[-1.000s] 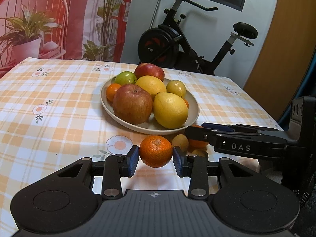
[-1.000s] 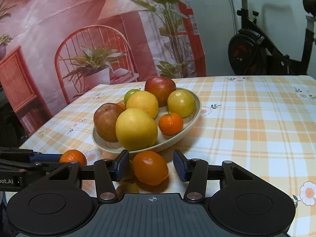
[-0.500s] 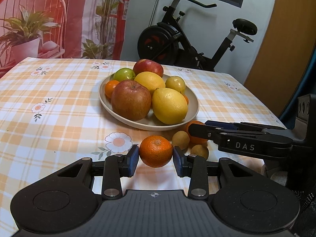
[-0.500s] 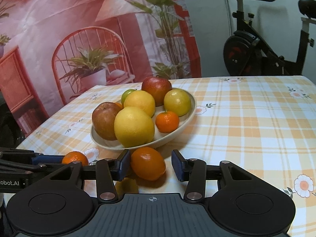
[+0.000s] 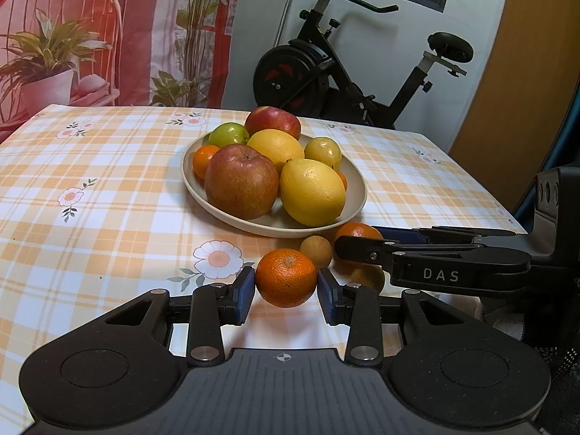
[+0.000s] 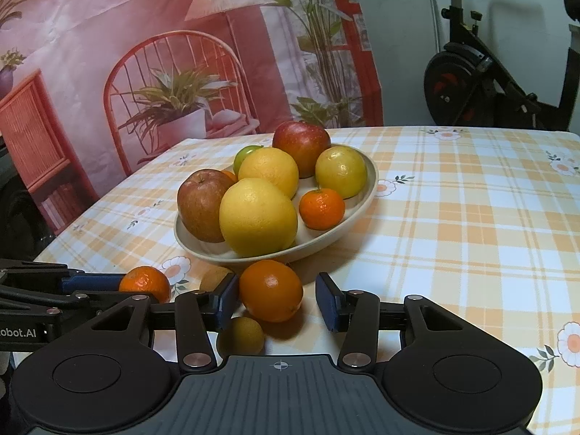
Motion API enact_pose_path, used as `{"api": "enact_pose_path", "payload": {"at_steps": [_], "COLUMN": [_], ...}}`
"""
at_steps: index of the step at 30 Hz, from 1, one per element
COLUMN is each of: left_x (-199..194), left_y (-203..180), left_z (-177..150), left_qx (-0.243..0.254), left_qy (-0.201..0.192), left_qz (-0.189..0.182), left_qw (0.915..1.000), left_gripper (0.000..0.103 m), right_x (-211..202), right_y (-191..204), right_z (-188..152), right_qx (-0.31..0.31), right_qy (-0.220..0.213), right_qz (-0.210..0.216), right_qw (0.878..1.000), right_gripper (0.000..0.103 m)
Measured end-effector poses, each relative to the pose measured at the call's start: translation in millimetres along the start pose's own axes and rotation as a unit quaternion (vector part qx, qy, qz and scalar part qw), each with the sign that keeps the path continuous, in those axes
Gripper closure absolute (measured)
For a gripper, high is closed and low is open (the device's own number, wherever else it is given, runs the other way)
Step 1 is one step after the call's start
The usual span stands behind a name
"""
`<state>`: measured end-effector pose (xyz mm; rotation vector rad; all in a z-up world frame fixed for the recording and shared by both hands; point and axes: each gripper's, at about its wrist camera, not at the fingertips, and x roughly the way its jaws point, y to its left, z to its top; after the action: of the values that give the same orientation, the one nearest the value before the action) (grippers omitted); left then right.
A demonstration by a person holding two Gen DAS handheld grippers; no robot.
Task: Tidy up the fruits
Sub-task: 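Close the left tool on the orange while the right tool clamps it too, then carry the orange with both tools over the plate and lower it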
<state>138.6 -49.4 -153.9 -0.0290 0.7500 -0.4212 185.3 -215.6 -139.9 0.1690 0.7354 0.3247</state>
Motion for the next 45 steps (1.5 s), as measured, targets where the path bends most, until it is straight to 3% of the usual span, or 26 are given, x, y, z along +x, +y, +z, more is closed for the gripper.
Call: {"api": "enact_pose_path", "payload": {"at_steps": [7, 11, 21, 45], "left_x": [1, 0, -1, -5], "left_y": [-2, -1, -2, 1], "left_z": [-1, 0, 0, 7], "left_qx": [0.004, 0.003, 0.003, 0.003], "left_qy": [0.001, -0.001, -0.002, -0.021], "left_qz": [0.001, 0.003, 0.007, 0.014], "left_qw": [1.0000, 1.0000, 1.0000, 0.9997], "left_gripper": [0.063, 0.063, 0.063, 0.063], "right_x": [3, 2, 0, -26], "right_y": [3, 3, 3, -11], "right_z": [1, 0, -1, -4], "right_qx": [-0.012, -0.012, -0.012, 0.027], "right_qy": [0.005, 0.003, -0.002, -0.074], "right_qz": [-0.003, -0.007, -0.010, 0.006], "right_qw": [1.000, 1.000, 1.000, 0.997], "right_gripper": [0.059, 0.067, 0.067, 0.067]}}
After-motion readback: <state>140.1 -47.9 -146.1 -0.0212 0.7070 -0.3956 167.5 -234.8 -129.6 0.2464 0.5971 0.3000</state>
